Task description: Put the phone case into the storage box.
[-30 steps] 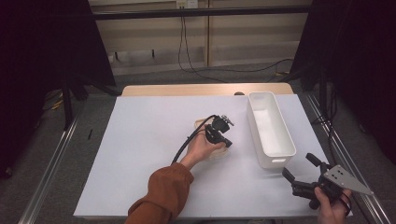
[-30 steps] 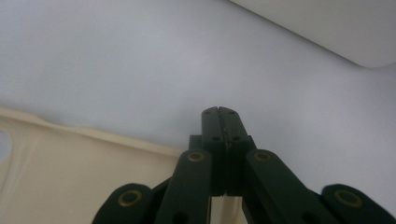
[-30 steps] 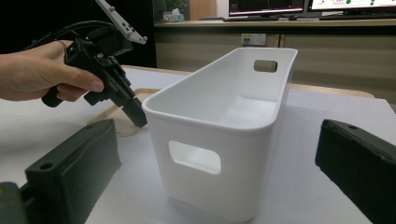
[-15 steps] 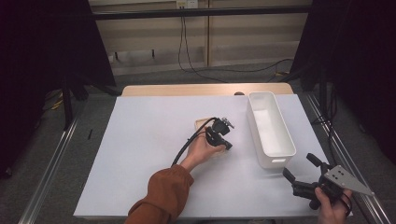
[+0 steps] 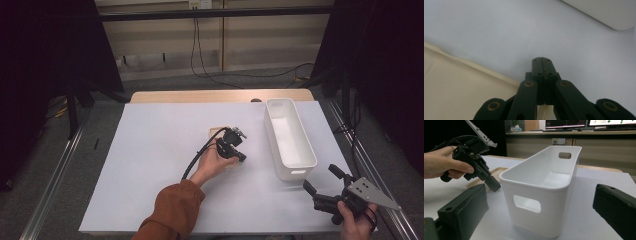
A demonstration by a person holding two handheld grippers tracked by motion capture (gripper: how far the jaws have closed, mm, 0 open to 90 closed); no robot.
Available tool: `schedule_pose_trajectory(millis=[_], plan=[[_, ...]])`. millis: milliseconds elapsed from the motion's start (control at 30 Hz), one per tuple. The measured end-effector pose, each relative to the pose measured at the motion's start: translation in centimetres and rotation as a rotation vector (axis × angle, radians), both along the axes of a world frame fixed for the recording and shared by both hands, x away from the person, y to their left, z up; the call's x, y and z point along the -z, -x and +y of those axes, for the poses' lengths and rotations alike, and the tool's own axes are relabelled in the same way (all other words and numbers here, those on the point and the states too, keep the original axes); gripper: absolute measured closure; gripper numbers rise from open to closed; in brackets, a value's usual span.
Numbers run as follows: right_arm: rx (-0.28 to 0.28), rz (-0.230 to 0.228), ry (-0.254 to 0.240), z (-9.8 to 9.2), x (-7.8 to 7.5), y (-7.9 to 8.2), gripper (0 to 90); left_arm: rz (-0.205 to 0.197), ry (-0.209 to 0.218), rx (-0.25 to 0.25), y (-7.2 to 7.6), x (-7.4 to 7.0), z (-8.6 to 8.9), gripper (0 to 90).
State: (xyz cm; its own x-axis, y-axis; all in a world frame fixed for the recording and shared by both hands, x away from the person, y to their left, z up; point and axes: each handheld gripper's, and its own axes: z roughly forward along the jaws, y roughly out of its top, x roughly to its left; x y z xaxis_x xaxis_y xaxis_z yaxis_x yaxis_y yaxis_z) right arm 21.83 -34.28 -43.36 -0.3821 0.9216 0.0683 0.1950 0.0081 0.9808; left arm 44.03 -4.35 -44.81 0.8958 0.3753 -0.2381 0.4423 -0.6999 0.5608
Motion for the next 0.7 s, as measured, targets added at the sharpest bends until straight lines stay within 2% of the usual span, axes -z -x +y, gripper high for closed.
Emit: schedule_pose_trajectory(millis=[100, 700], plan=[[0.0, 0.001, -0.002, 0.0, 0.0, 0.0, 0.0, 0.007, 0.009, -0.006, 0.0, 0.1, 0.2, 90.0], [0.001, -0.001, 0.0, 0.0, 0.0, 0.1, 0.0, 0.002, -0.01, -0.003, 0.5, -0.1, 1.2, 90.0]])
